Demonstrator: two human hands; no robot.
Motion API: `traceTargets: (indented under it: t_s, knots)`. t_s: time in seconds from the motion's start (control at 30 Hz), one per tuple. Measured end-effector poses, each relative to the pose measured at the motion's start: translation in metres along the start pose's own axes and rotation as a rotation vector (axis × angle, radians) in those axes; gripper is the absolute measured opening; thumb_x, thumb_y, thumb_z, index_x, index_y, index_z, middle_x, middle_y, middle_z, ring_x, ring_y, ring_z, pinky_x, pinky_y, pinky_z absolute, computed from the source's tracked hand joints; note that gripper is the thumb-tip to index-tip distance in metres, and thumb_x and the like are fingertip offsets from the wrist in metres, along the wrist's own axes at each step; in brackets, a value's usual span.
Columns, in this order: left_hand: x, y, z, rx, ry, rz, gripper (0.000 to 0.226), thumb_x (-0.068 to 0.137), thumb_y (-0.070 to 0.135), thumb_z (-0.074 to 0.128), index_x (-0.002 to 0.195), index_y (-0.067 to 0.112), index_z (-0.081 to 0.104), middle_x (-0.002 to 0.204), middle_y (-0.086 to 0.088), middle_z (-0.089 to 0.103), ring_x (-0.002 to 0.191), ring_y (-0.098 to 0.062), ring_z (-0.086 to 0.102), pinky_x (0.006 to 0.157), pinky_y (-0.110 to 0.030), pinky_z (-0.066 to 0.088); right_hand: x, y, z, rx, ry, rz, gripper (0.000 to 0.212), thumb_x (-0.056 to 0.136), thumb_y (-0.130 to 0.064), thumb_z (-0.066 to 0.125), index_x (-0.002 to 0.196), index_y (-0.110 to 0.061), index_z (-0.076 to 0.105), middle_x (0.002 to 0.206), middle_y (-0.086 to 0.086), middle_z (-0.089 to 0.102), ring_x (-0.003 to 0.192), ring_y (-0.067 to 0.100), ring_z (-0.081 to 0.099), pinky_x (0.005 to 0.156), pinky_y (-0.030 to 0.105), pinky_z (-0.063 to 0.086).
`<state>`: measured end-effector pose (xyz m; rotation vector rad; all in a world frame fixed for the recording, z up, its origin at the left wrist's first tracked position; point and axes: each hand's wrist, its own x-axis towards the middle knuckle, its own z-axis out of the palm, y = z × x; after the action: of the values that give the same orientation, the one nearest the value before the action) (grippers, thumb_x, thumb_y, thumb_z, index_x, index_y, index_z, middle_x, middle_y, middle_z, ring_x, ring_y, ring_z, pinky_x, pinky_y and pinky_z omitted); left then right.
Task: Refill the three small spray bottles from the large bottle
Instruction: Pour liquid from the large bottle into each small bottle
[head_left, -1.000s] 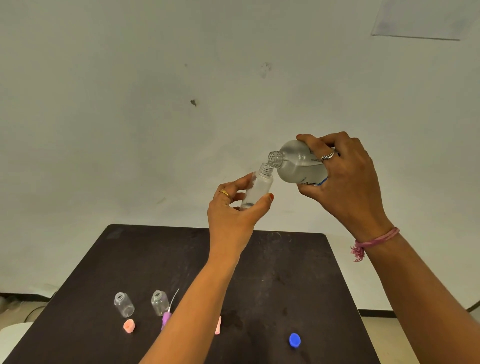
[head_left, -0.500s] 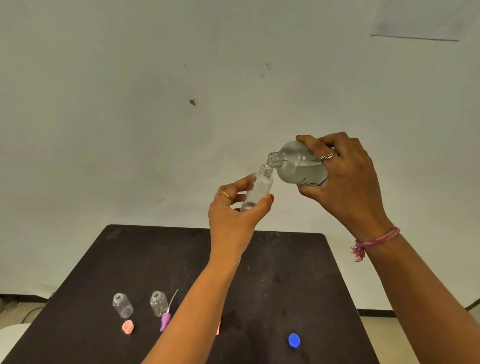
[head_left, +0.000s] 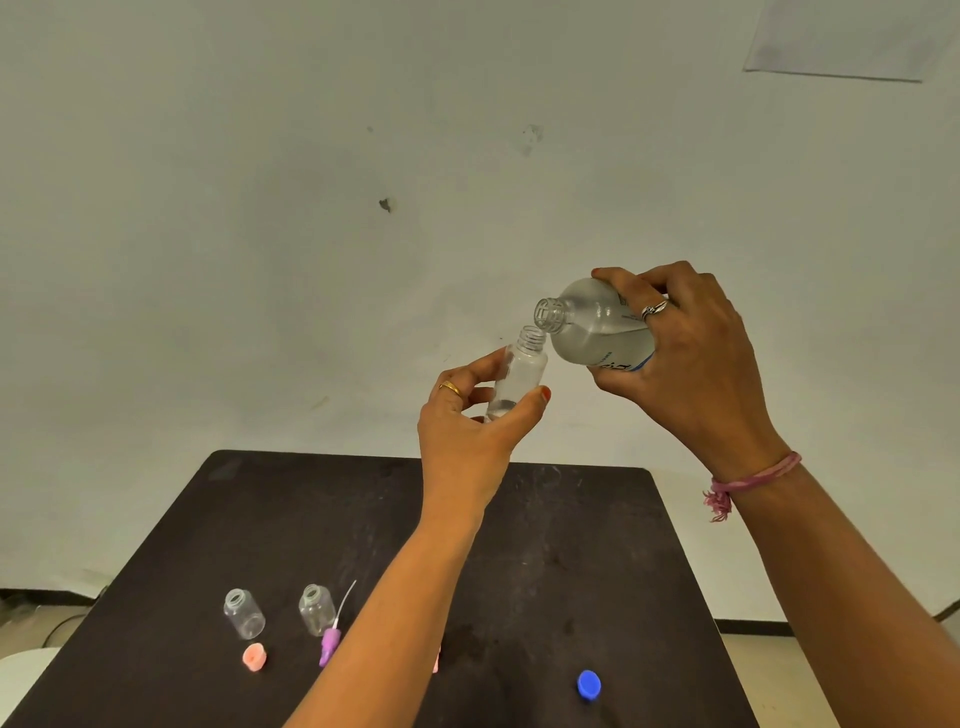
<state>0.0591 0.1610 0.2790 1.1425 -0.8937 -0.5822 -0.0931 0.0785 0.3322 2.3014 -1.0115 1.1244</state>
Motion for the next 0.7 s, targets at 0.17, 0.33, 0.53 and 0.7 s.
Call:
traceTargets:
  t_s: [0.17,0.33,0.53,0.7]
  knots:
    - [0.002,0.000,0.001,0.002,-0.003,0.005,0.040,0.072,0.025,0.081,0.095,0.047,0.056,0.115,0.008,0.063,0.098,-0.005,0.060,0.061,-0.004,0.046,-0.001,0.000,0.004,0.021,-0.006,0.016,0.075,0.059,-0.025,0.088,0.127,-0.013,0.057,0.104,0.015,0.059,0.091,0.033,0.056,0.073,0.034,0.046]
    - [0.003,0.000,0.001,-0.012,0.006,-0.001,0.041,0.072,0.026,0.082,0.098,0.045,0.058,0.114,0.009,0.064,0.099,-0.006,0.060,0.065,-0.005,0.049,-0.003,-0.002,0.007,0.062,-0.021,0.069,0.074,0.060,-0.026,0.087,0.127,-0.015,0.057,0.104,0.012,0.058,0.092,0.029,0.055,0.073,0.028,0.040]
    - [0.003,0.001,0.002,-0.018,0.014,-0.008,0.040,0.072,0.026,0.081,0.100,0.043,0.058,0.114,0.009,0.064,0.098,-0.005,0.059,0.064,-0.003,0.047,-0.008,-0.005,0.009,0.145,-0.060,0.145,0.076,0.061,-0.030,0.087,0.129,-0.018,0.055,0.106,0.011,0.056,0.095,0.027,0.053,0.071,0.026,0.040]
    - [0.001,0.000,0.003,-0.009,0.028,-0.006,0.040,0.071,0.028,0.081,0.096,0.047,0.056,0.115,0.009,0.063,0.098,-0.005,0.060,0.065,-0.003,0.048,-0.012,-0.008,0.011,0.221,-0.108,0.209,0.076,0.063,-0.033,0.086,0.131,-0.019,0.053,0.114,0.011,0.056,0.102,0.025,0.050,0.076,0.024,0.039]
